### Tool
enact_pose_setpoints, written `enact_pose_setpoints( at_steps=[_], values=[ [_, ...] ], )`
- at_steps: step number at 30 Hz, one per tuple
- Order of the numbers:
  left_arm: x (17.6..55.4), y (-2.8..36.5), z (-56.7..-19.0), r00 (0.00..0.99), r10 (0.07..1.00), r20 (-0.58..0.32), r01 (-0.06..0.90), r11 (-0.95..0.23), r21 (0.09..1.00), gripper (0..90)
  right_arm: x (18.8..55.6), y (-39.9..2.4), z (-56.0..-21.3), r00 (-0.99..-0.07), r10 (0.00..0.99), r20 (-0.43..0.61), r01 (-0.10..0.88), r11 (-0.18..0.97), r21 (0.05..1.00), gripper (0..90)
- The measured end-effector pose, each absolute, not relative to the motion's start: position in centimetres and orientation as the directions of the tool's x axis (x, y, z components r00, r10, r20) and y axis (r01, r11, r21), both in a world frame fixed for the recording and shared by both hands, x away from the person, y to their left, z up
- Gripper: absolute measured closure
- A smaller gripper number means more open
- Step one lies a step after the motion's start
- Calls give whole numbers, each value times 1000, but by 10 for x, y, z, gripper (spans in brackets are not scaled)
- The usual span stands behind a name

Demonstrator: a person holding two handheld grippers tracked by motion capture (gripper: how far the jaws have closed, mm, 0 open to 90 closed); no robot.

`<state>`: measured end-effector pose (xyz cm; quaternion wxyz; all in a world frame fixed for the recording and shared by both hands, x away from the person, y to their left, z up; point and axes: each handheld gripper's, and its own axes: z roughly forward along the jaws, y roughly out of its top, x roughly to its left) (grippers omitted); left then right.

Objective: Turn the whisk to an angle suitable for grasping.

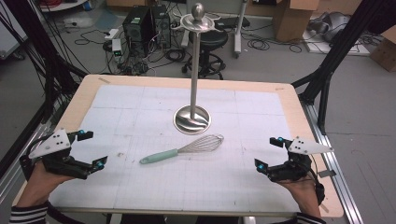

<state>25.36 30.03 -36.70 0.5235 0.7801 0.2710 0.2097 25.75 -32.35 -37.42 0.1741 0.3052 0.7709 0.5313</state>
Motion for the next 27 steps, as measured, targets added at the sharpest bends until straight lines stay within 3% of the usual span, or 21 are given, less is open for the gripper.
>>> enact_pose_setpoints(
  at_steps=[16,27],
  values=[
    [271,285,-358,794,607,33,228,-348,910,17,254,-329,-370,-754,655,53,276,243,930,5],
    [284,260,-339,860,506,63,188,-429,883,17,255,-327,-371,-761,647,58,282,248,927,5]
  ],
)
